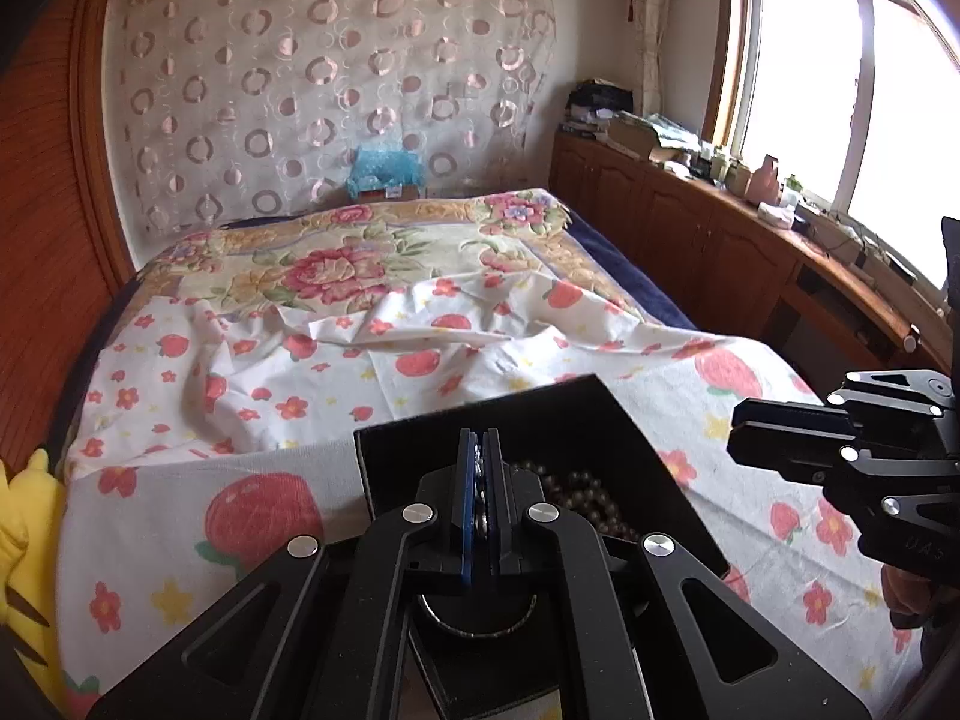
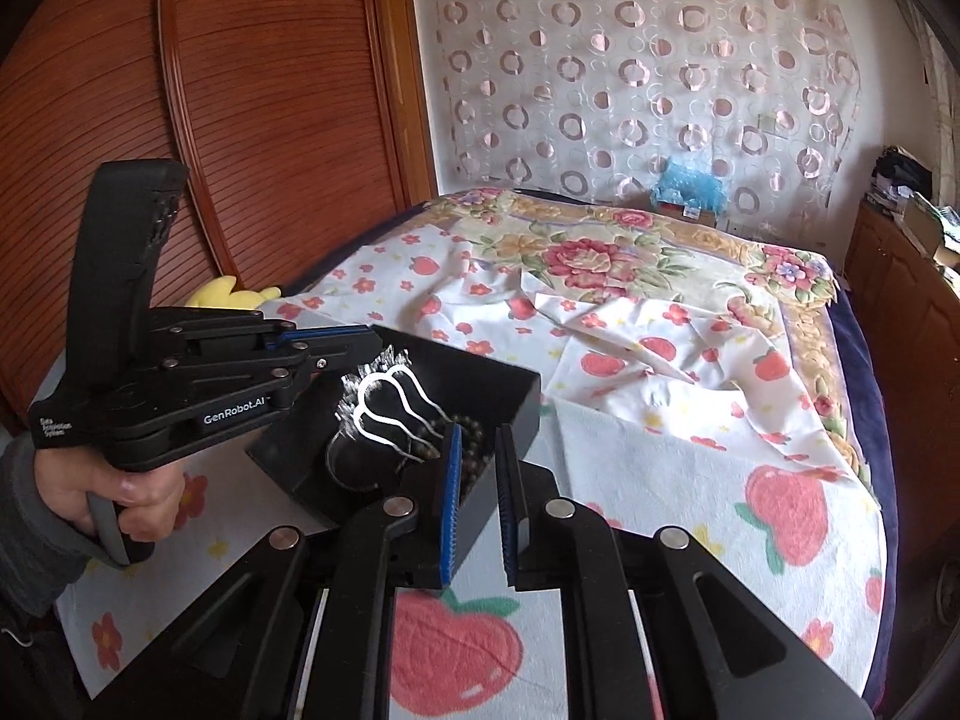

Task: Organize jewelry
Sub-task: 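Lower the silver hair combs into the black box and open the left tool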

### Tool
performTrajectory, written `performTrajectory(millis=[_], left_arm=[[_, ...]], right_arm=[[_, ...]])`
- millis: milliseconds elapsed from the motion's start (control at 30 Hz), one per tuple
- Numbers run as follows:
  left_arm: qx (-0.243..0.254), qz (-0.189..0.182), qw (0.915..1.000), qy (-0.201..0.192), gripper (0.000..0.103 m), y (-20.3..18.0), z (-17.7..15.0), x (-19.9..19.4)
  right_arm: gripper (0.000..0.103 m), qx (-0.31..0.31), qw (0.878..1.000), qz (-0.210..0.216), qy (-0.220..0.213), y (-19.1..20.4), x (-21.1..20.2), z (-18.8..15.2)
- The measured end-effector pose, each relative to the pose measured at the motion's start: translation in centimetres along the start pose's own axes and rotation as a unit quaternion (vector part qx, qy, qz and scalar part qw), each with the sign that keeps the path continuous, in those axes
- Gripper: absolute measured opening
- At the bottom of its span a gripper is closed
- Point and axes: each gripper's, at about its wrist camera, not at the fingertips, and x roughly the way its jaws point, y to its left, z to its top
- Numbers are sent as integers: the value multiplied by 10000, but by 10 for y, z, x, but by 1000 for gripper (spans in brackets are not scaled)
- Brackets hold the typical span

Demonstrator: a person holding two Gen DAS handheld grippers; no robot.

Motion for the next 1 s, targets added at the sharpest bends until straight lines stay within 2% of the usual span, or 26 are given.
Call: performTrajectory(millis=[67,133,233,433,733,1000], left_arm=[[48,69,10000,-36,3,-2,-4,-7],[54,64,9999,-56,9,-3,-7,-14],[64,77,9999,-107,11,-6,-15,-29],[112,60,9999,-73,11,-13,-44,-59],[55,89,9999,61,11,-20,-106,-96],[73,60,9999,63,11,-33,-135,-121]], right_arm=[[13,31,10000,-18,-7,0,-4,-5],[13,80,10000,-24,-14,0,-8,-10],[13,142,9999,-59,-20,4,-16,-21],[13,220,9997,-120,-14,12,-32,-47],[13,234,9996,-144,78,46,-48,-91],[13,436,9989,-153,55,65,-71,-126]])
